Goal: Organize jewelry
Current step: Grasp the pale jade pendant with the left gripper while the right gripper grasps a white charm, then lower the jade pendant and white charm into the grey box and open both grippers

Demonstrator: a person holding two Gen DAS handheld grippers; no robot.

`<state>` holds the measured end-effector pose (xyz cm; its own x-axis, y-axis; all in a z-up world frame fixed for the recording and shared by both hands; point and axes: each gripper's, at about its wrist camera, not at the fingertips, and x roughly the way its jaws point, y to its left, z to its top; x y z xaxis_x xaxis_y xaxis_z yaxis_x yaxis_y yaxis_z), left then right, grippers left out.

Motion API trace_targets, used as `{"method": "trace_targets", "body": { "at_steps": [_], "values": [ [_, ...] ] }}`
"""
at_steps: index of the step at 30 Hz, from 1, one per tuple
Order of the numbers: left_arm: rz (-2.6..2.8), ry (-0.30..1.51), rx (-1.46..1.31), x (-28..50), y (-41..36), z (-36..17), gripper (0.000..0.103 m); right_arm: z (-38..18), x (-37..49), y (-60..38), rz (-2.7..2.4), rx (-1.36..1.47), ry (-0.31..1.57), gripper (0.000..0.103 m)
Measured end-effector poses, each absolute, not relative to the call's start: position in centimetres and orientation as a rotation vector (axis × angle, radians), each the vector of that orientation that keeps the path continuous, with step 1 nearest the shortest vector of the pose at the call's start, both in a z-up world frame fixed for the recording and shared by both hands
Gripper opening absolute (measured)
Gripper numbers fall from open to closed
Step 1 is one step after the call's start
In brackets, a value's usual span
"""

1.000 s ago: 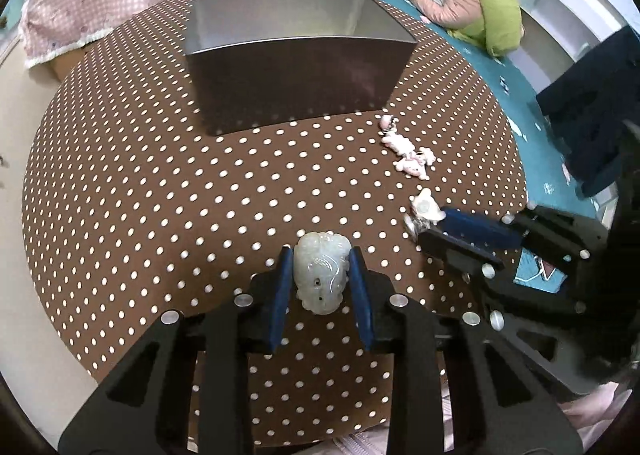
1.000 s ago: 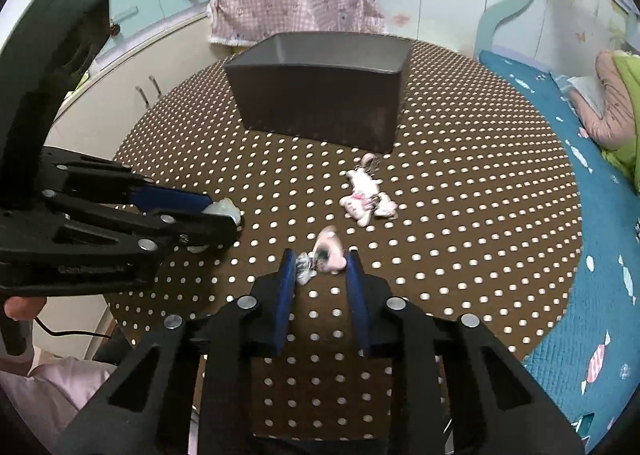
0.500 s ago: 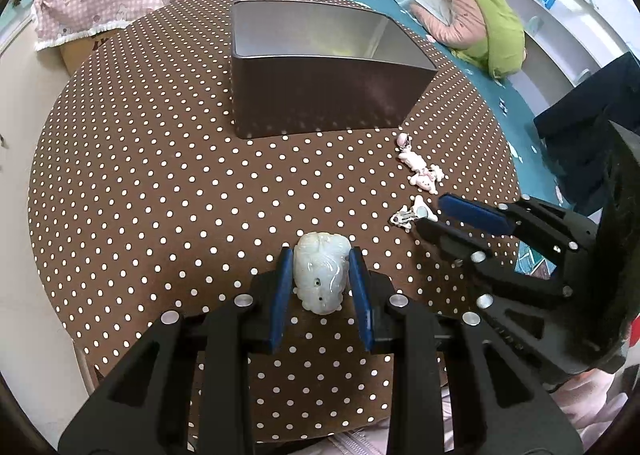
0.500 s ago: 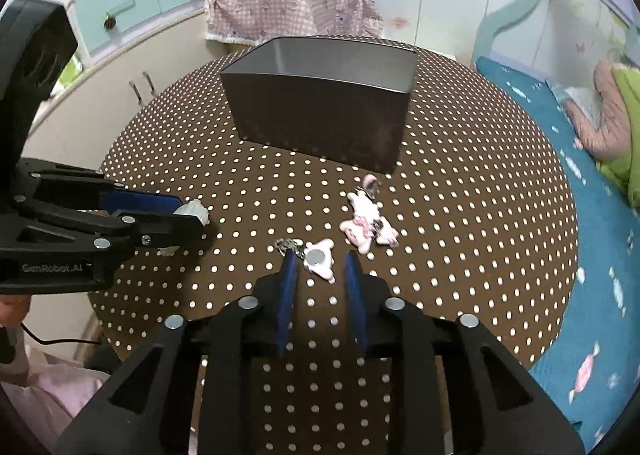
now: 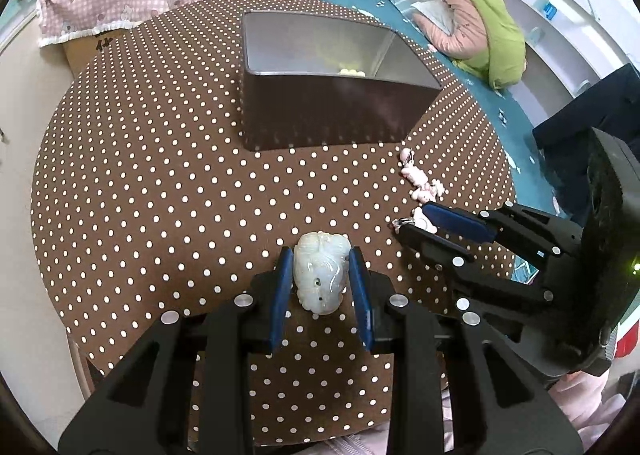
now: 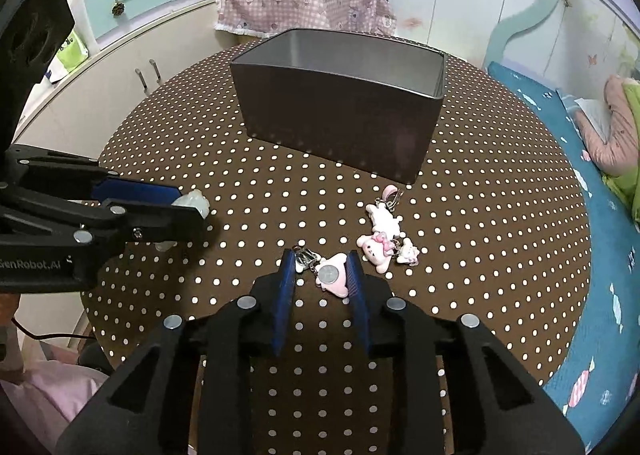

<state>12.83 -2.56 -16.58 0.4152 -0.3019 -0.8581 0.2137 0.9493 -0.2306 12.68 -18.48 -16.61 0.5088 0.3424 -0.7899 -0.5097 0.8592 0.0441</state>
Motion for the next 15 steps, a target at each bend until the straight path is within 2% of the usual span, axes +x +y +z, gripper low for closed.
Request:
{"method": "trace_targets", "body": {
  "at_steps": [1,9,15],
  "values": [
    [-0.325,1.091,-0.092,12.9,-2.5,-16.4,0.028,-16.4,12.9,-18.6,0.511,-0.199,0.902,0.015],
    [-0.333,1.052,-0.093,13.8,-2.8,-14.6,0.028,-16.2,13.2,-19.3,0.503,-0.187,0.903,0.014],
    [-0.344,1.011,-0.097,14.8,-3.1,-12.8,0.028,-13.1,13.9,-19.5,0.503,-0.183,0.816,0.014]
  ]
}}
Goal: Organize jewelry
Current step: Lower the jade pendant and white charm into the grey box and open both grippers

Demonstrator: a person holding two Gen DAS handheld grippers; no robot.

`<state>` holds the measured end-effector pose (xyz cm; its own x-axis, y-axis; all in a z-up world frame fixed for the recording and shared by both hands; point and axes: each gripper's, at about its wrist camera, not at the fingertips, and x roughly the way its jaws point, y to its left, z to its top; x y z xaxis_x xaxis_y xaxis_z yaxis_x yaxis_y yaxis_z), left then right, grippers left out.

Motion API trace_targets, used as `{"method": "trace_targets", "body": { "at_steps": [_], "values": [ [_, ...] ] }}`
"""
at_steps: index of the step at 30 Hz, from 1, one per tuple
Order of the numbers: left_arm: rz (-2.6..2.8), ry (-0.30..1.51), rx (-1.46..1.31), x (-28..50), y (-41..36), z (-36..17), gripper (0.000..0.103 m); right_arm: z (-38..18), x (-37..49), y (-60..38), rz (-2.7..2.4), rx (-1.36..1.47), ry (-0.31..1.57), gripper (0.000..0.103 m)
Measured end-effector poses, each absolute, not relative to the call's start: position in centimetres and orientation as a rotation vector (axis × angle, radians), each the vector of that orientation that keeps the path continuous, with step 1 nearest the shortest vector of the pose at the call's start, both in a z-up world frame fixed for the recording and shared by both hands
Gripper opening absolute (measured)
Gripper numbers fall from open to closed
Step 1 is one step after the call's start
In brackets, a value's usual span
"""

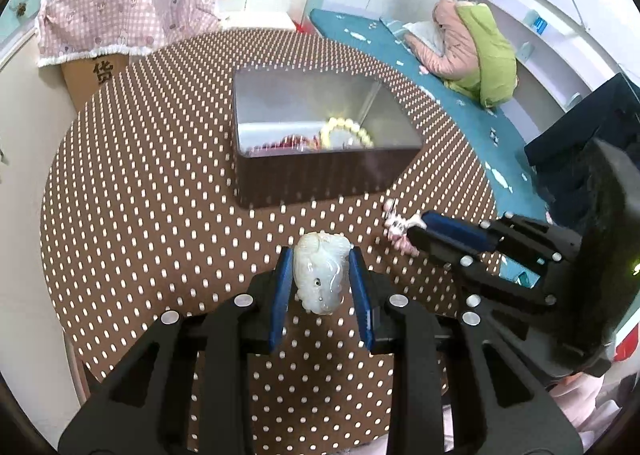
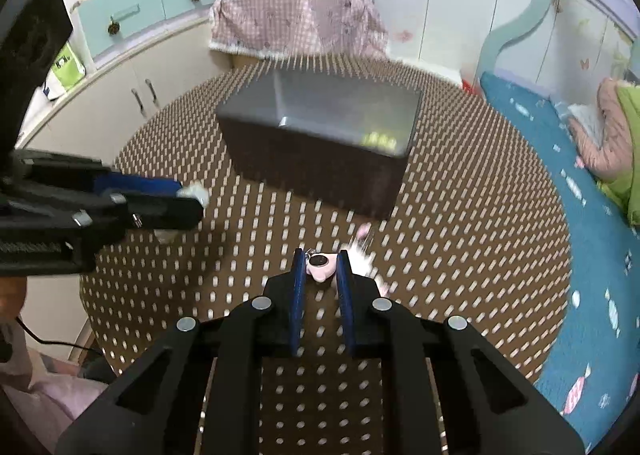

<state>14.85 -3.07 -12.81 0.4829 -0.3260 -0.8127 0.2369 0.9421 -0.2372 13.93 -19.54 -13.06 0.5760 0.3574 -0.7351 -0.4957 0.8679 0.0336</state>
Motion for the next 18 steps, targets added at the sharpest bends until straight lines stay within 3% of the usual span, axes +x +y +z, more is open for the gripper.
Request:
{"method": "trace_targets", "body": {
  "at_steps": [7,14,17,18],
  "values": [
    [-0.349,0.939,-0.104,17.0,-3.4,-9.9,0.028,-9.3,16.5,-19.6,0.493,-0.181,0.707,0.014],
    [-0.336,0.921,-0.12,20.7,-3.9,-9.2,0.028,-9.5,19.9,-19.2,0.504,-0.159,0.718,0.017],
    [-0.329,0.935,-0.116,22.1,-4.3,-9.8,0.028,-9.7,19.8,-19.5,0.482,-0.156,0.717,0.036],
    [-0.329,0.941,-0.117,22.5,-4.5,-10.1,0.028,-9.8,19.6,-19.8,0.483,-0.15,0.718,0.037]
  ]
}}
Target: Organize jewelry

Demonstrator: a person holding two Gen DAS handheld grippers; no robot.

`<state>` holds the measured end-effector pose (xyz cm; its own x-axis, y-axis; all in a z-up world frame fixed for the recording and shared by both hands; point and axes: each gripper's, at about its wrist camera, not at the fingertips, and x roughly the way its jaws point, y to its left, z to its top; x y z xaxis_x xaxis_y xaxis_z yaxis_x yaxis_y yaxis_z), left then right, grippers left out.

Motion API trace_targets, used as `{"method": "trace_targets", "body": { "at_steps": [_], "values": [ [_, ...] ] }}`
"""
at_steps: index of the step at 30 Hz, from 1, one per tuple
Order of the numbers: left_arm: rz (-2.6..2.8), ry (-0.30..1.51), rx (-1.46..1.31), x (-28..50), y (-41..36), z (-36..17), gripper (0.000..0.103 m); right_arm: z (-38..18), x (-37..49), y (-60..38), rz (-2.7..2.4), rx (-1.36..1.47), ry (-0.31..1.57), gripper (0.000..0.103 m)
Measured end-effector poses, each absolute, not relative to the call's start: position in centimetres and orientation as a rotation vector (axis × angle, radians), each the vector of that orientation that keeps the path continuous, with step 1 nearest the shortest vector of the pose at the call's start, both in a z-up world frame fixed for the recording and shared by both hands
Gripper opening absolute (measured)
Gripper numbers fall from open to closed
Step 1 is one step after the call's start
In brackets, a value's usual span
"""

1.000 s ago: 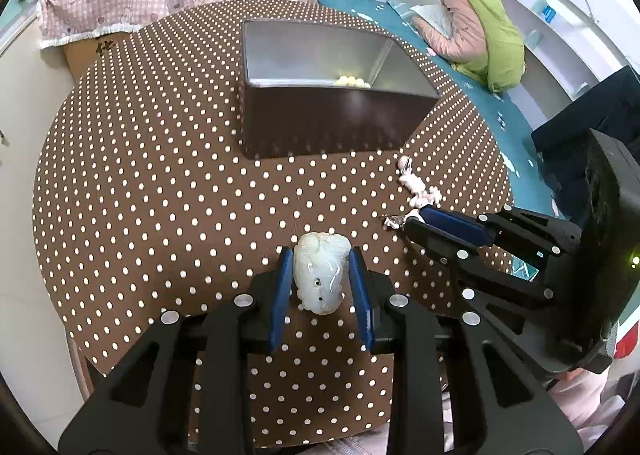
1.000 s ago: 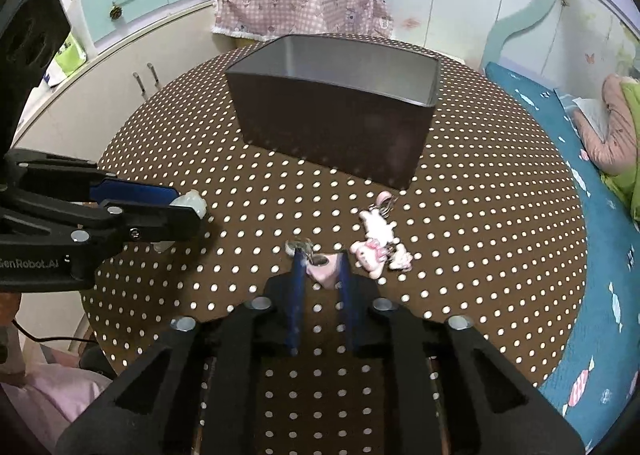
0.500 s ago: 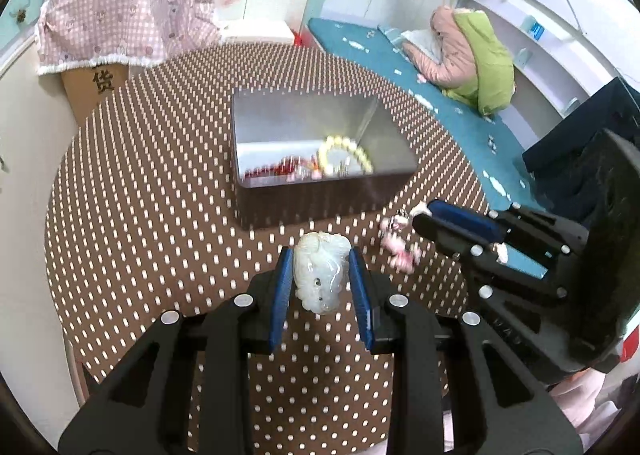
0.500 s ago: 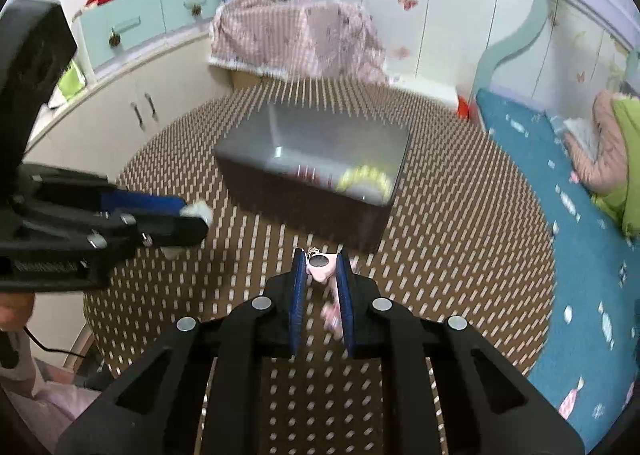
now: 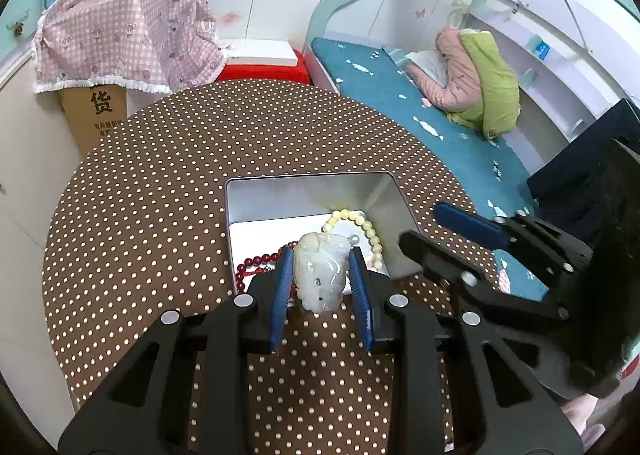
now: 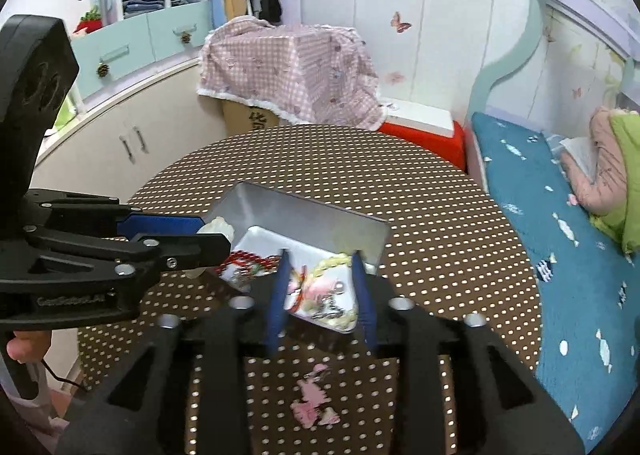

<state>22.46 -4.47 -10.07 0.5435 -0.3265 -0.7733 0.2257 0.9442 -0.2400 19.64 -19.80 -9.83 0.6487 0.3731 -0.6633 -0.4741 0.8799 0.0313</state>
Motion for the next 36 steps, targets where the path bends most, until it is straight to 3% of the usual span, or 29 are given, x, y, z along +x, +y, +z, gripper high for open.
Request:
{"method": "trace_targets", "body": {
  "at_steps": [8,20,26,28,31,36],
  "values": [
    [-0.28,1.0,-0.098,25.1,-5.0,-12.7,0.029,-11.5,18.8,-23.0,0.403,-0.109,0.774,0.051],
    [-0.258,1.007,-0.059,24.6,-5.7,-13.3,0.03,-15.4,16.4,-22.7,0.499,-0.089,0.897,0.051],
    [-0.265,0.972,-0.039,21.9,-6.0,-12.2,0.03,-16.6,17.0,-21.0,0.526,-0.144,0.932,0.036],
    [-0.276,0.955,-0.033,20.8,-5.9,-11.6,0.036,-16.9,17.2,-20.6,0.515,-0.172,0.932,0.033],
    [-0.271,0.945,-0.034,19.5,-5.3,-11.2,0.039,-16.8,17.1,-20.5,0.533,-0.178,0.938,0.014],
    [-0.304,0.947,-0.024,17.5,-5.6,-11.3,0.039,-16.6,17.1,-21.1,0.52,-0.154,0.938,0.014]
  ]
}}
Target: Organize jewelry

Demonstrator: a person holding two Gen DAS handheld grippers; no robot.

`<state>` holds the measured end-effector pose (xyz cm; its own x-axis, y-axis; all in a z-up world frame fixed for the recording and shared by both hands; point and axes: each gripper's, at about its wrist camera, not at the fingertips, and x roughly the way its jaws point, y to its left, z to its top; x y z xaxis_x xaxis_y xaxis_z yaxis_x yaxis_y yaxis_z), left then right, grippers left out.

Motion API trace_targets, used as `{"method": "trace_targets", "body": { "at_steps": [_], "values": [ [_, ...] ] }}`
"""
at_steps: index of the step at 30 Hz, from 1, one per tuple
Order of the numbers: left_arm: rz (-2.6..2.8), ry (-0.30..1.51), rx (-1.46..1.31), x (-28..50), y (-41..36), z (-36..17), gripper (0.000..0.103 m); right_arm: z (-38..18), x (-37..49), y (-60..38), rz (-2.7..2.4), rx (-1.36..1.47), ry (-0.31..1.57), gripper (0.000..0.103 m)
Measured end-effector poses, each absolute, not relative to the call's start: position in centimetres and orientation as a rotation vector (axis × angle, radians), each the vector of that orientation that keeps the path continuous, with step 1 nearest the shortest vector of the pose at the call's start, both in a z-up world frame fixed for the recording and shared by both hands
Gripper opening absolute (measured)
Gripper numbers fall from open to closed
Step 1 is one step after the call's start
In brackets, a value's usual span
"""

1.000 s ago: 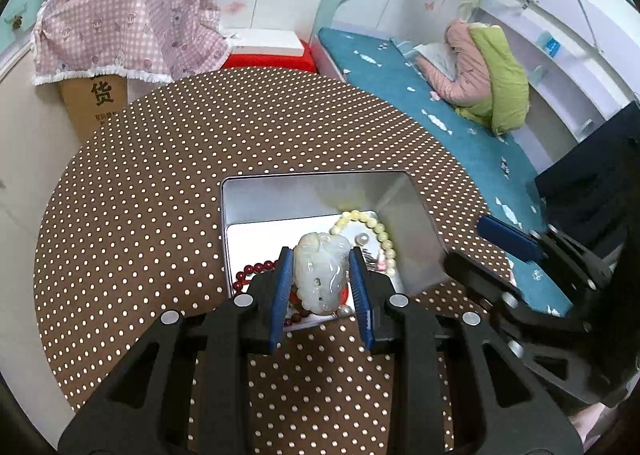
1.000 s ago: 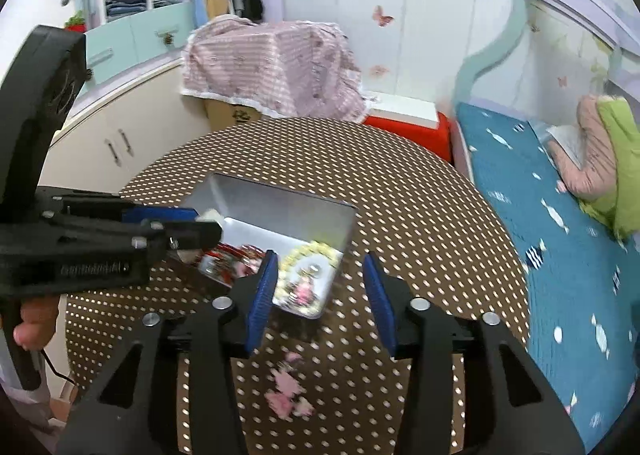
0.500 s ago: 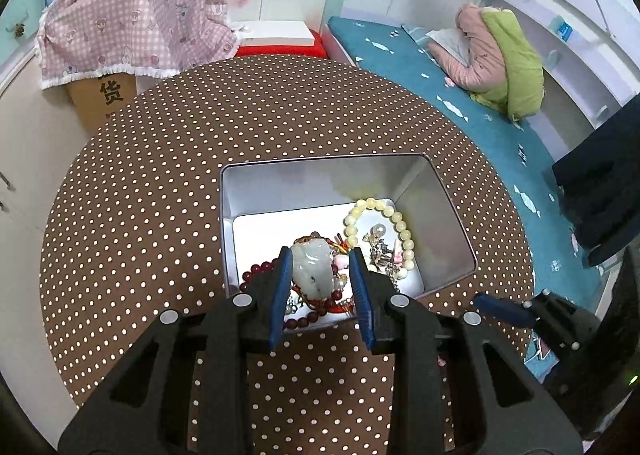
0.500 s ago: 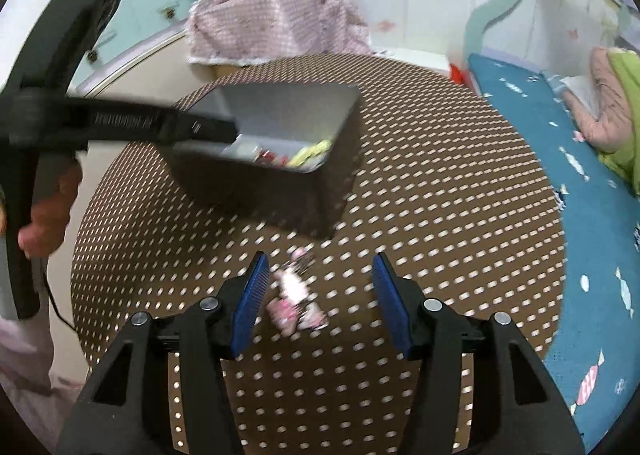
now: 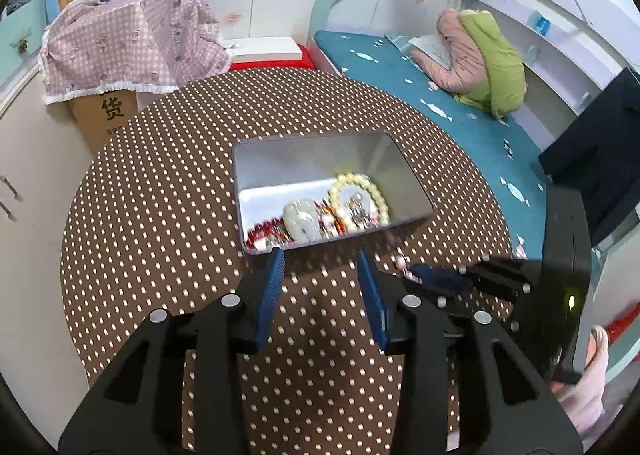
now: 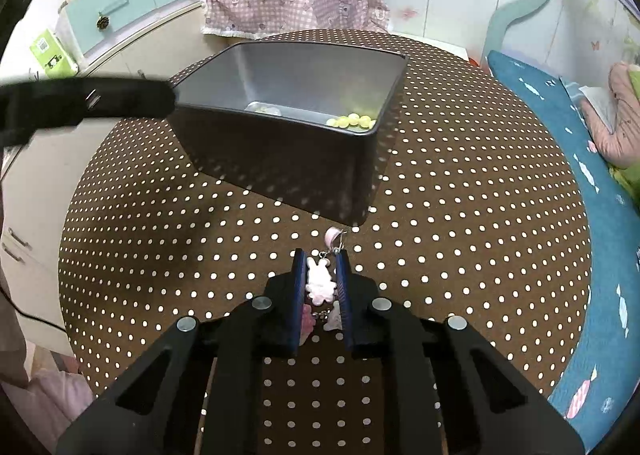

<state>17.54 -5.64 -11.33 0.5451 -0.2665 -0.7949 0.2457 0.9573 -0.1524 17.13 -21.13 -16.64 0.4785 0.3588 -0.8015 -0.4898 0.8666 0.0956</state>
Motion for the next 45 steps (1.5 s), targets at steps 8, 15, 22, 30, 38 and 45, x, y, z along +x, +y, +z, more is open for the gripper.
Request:
{"method": "trace_targets", "body": {
  "at_steps": [8,15,22,30,38,45],
  "values": [
    [-0.443,1.032,0.055,16.3,-10.2,-15.3,0.039,-13.7,15.8,-24.7,0.477,-0.061,0.847,0.014],
    [-0.501,1.088,0.104,16.7,-14.1,-17.5,0.039,-12.8,14.4,-27.3,0.433,-0.031,0.819,0.014],
    [-0.504,1.111,0.149,17.0,-16.3,-18.6,0.033,-13.3,14.6,-28.1,0.42,0.0,0.83,0.014],
    [-0.463,1.114,0.156,17.9,-16.7,-18.6,0.022,-13.5,14.3,-28.4,0.427,0.013,0.833,0.014],
    [-0.427,1.052,0.119,16.9,-13.4,-15.9,0.021,-11.7,14.5,-27.3,0.457,-0.017,0.778,0.014],
    [-0.36,0.941,0.067,16.7,-10.2,-12.3,0.022,-9.3,15.5,-24.7,0.509,-0.067,0.708,0.014]
  ]
}}
